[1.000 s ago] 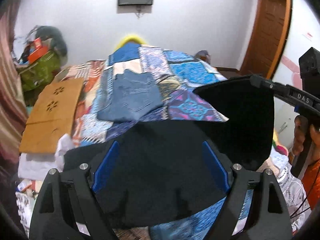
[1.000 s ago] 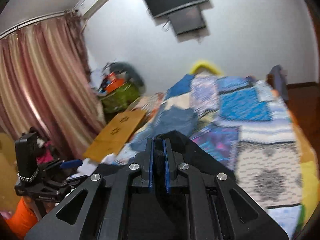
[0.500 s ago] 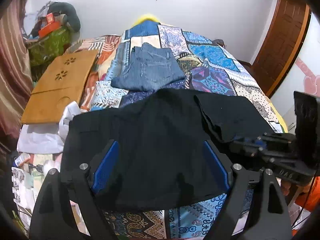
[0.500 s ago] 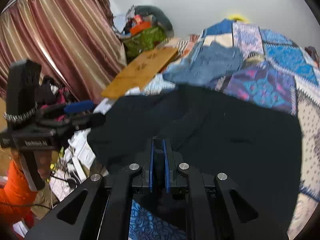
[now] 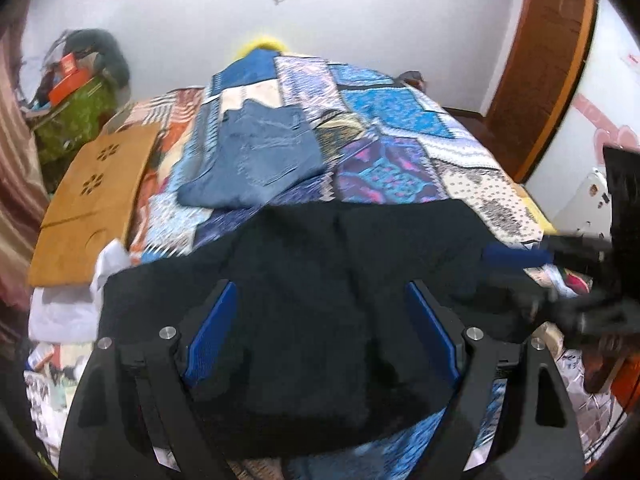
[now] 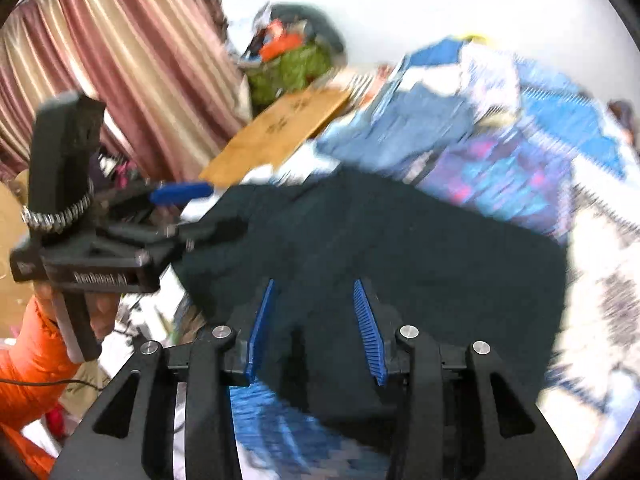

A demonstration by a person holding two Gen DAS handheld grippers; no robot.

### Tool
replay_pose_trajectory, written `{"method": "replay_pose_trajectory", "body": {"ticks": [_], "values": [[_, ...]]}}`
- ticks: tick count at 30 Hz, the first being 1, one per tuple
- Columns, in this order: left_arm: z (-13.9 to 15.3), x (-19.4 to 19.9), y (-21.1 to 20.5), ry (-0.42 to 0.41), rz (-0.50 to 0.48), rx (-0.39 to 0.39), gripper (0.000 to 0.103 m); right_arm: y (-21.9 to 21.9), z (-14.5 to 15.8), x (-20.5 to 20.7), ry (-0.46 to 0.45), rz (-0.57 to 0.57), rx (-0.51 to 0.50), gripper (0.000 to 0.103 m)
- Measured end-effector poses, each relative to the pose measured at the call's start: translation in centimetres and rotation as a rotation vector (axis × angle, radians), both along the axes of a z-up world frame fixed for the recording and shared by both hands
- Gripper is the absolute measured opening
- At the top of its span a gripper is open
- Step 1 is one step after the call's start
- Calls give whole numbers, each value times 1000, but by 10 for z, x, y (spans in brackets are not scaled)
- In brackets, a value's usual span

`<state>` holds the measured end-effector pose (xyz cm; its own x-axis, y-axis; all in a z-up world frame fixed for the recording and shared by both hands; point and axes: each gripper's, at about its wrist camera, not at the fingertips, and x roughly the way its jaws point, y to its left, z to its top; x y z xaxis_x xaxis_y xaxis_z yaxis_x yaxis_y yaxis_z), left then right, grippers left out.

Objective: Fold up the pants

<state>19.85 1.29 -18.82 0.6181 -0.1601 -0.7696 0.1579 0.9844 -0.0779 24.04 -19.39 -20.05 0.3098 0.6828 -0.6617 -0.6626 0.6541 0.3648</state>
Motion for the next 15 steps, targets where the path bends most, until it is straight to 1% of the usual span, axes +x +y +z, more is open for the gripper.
{"method": "replay_pose_trajectory", "body": {"ticks": [3,6,8,10,12,13,15], "values": [[0,16,-22,-1,-38,-2,85,-25,12,18,-83,-72,-40,38],[-8,33,-43,19,-71,-3,85,-42,8,42,-108,-119,-93,38],[-18,46,-58,49,-96,-7,85,-45,-4,56,-90,-135,-130,38],[-28,56,-70,74,-110,-3,85,-48,-20,68,-47,-134,-155,38],[-46,67,-83,118,-113,27,85,-50,-40,74,11,-119,-168,38],[-51,70,-86,130,-115,37,85,-53,-46,73,31,-108,-177,38],[-68,74,-92,165,-112,84,85,-54,-61,70,59,-87,-204,38]]}}
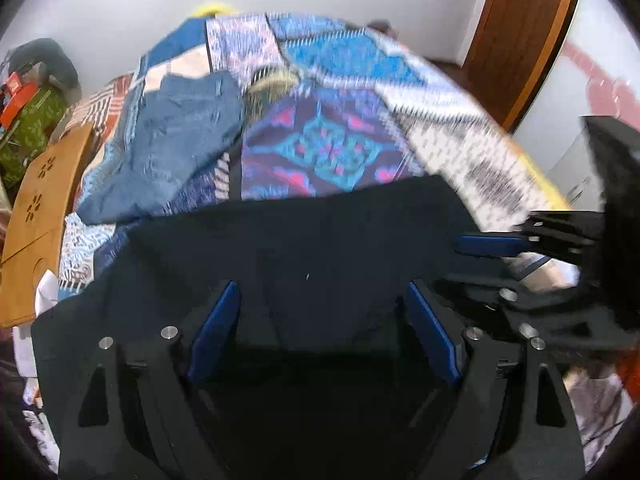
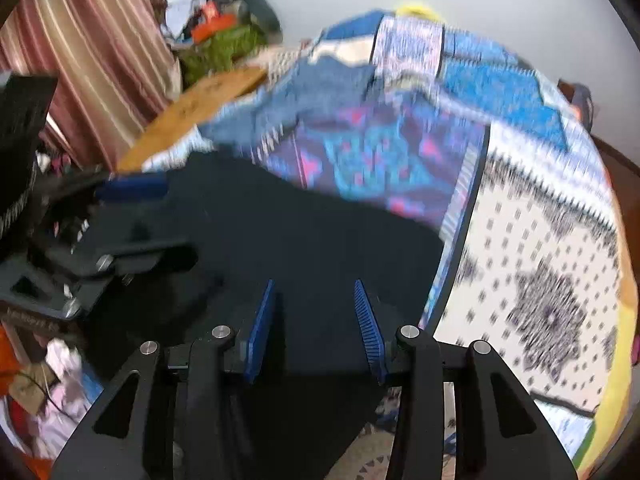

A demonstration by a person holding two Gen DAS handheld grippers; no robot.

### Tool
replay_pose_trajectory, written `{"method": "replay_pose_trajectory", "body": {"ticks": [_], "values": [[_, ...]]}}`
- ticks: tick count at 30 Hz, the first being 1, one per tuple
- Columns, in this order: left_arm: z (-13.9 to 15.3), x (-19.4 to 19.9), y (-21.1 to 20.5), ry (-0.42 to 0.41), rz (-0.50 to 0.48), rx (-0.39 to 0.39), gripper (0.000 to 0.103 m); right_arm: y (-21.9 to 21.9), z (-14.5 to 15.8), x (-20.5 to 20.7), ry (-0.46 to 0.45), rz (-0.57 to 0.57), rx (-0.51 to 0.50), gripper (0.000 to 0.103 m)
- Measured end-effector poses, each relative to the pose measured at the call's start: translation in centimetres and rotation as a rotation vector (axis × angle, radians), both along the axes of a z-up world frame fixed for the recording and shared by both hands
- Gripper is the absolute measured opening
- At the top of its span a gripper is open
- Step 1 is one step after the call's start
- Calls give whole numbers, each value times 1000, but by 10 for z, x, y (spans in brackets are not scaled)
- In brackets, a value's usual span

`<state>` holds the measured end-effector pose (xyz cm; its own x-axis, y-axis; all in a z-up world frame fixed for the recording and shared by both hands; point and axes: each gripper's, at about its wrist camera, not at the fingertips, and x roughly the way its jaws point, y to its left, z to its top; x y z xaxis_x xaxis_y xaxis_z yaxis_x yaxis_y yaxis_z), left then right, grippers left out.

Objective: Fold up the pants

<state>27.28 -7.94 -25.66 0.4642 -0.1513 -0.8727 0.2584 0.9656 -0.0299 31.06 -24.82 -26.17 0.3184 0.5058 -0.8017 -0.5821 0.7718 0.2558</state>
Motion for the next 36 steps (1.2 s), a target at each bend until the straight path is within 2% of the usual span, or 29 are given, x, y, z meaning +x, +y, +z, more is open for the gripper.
{"method": "replay_pose_trajectory", "body": {"ticks": [3,5,13,19,21,26,28,29,33,36], "values": [[-10,-11,-4,-24,-29,70,85,-7,-3,-22,-42,24,-14,38],[-10,-25,-2,-40,-49,92,85,-14,-3,-29,-39,29,-19,38],[-2,-72,43,-39,20,41,86,-38,-1,-58,-30,-5,-1,38],[16,-99,80,-85,137,61,85,-55,7,-57,-23,-90,48,39],[24,-105,97,-114,190,67,85,-58,4,-47,-10,-133,56,43],[36,-114,137,-145,300,21,85,-53,-12,-25,66,-164,86,44],[38,-119,160,-147,360,0,85,-47,-15,-20,54,-159,101,45],[39,-122,170,-146,387,-12,85,-43,-17,-18,52,-156,98,43],[44,-131,205,-138,469,-40,85,-33,-17,-13,2,-146,66,16],[54,-140,229,-149,513,25,85,-32,-15,-12,-36,-130,35,9]]}}
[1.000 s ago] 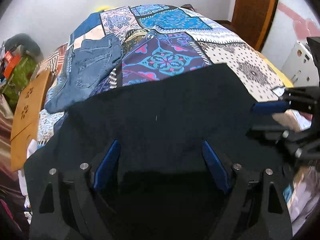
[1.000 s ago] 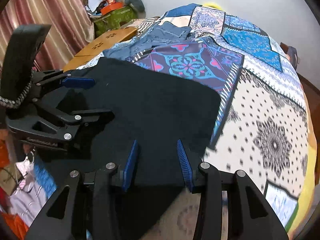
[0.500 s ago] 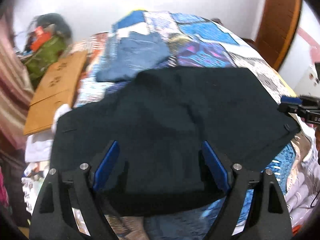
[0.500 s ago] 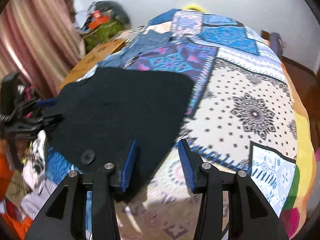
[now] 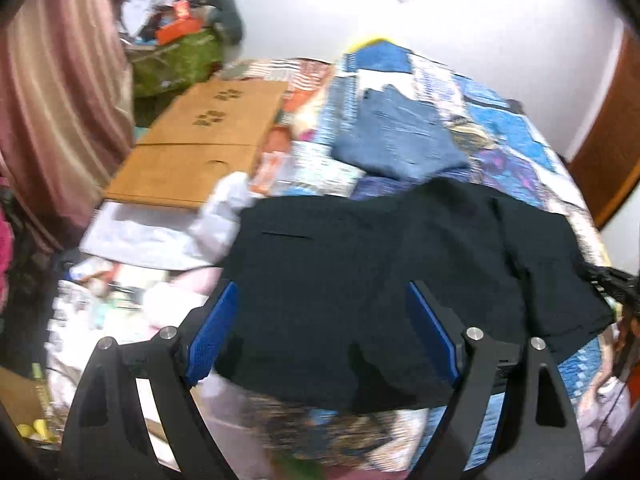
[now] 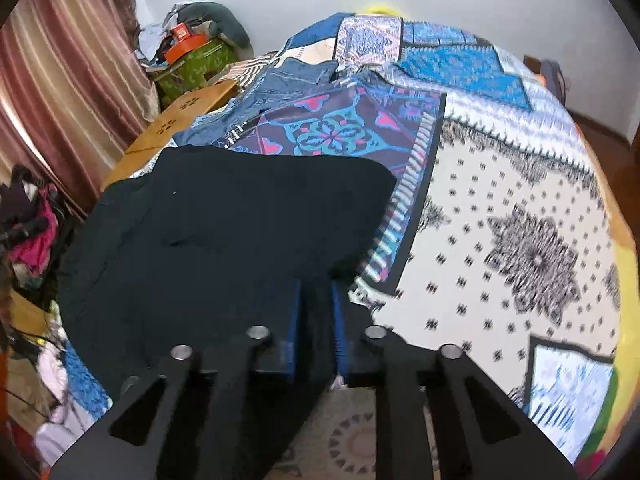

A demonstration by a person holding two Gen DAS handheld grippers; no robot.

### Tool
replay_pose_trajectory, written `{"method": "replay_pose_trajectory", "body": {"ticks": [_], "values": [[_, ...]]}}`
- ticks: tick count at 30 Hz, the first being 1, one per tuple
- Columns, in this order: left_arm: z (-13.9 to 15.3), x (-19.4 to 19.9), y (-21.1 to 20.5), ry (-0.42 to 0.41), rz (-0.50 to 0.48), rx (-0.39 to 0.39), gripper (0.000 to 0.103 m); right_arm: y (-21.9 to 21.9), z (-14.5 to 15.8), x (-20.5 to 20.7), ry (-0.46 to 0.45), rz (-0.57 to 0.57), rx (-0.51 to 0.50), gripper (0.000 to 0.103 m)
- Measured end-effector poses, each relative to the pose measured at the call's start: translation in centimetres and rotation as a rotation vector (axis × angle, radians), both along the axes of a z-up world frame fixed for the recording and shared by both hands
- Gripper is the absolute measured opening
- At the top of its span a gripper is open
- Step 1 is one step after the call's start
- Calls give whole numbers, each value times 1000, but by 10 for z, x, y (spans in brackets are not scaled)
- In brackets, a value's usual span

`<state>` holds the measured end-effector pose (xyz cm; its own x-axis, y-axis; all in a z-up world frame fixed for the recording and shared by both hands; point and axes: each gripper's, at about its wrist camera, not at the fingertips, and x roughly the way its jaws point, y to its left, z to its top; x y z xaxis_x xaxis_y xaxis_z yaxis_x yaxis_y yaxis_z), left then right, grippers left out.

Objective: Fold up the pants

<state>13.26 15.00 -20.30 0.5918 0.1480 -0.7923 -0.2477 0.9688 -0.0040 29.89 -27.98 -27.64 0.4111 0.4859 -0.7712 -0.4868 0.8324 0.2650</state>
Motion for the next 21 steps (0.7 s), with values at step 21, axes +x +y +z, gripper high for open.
{"method": "replay_pose_trajectory", "body": {"ticks": [21], "values": [[-109,-29,56,178,171,-427,85,8,3,5,-81,-24,-157,10]]}}
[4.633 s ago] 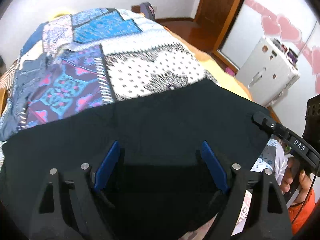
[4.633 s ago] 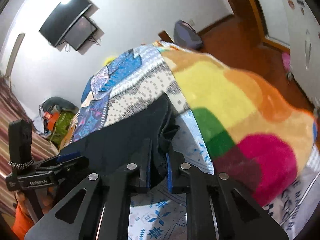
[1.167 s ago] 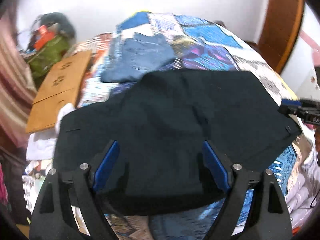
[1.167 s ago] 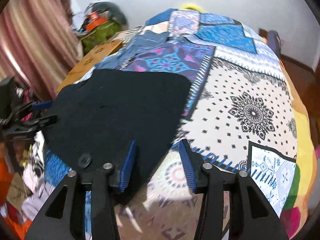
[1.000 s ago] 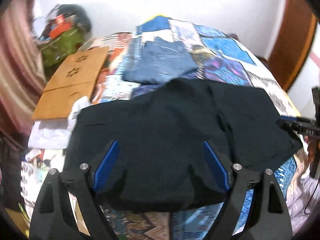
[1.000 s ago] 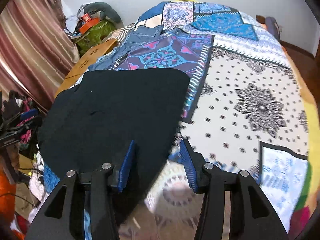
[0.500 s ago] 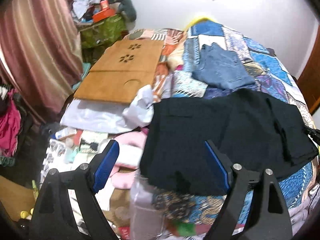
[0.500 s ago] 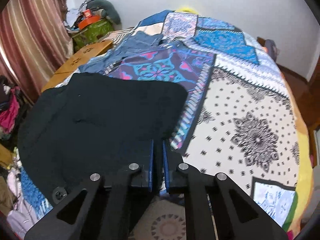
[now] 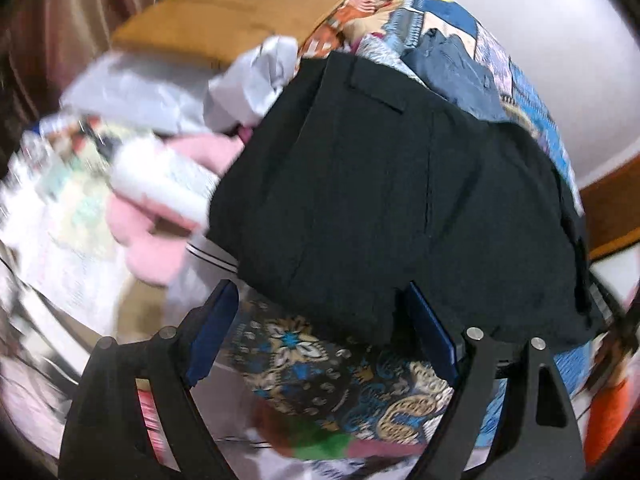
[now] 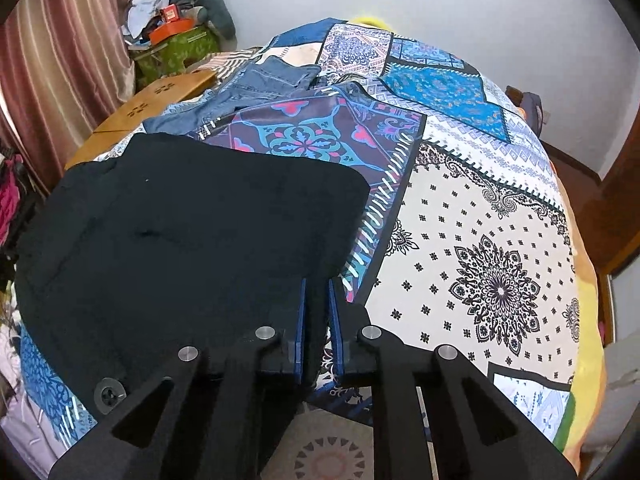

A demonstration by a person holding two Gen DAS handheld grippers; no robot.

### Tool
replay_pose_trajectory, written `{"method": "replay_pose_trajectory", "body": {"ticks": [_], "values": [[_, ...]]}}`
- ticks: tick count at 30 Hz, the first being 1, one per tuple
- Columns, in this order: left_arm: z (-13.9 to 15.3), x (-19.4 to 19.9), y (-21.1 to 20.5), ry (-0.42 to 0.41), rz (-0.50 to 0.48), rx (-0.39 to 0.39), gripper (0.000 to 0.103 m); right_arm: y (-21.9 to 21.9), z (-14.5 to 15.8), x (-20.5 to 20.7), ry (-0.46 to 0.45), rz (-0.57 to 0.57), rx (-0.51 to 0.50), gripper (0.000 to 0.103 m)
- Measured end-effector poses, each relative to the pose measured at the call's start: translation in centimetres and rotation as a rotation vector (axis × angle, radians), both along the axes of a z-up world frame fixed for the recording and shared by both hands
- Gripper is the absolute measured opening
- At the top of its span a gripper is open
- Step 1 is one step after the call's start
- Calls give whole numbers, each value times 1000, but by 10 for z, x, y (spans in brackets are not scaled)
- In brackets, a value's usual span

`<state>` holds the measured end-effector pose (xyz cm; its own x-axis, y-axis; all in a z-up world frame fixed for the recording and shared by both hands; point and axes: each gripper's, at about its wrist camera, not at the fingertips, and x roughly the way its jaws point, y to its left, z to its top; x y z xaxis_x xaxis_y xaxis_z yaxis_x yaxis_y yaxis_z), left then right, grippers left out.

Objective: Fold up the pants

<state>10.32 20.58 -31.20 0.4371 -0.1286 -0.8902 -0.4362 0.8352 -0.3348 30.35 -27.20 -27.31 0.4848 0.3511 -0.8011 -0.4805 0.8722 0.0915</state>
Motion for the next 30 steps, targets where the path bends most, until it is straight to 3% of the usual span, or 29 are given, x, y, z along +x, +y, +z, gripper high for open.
{"method": "replay_pose_trajectory", "body": {"ticks": [4,8,12,17,28,30], "values": [[-16,7,8,-9,59,-111,85,1,-1,0,3,-5,2,11],[-15,19,10,-38,79,-91,82,0,-1,-1,0,-6,4,11],[-8,28,10,-66,94,-50,65,0,-2,-1,2,-9,11,11],[9,25,9,-106,113,72,33,0,-1,-2,4,-12,17,12],[82,30,-34,-231,-15,374,23,-7,21,-13,-10,11,58,25],[97,34,-45,-265,-45,398,21,-11,28,-17,-27,14,76,34]]}}
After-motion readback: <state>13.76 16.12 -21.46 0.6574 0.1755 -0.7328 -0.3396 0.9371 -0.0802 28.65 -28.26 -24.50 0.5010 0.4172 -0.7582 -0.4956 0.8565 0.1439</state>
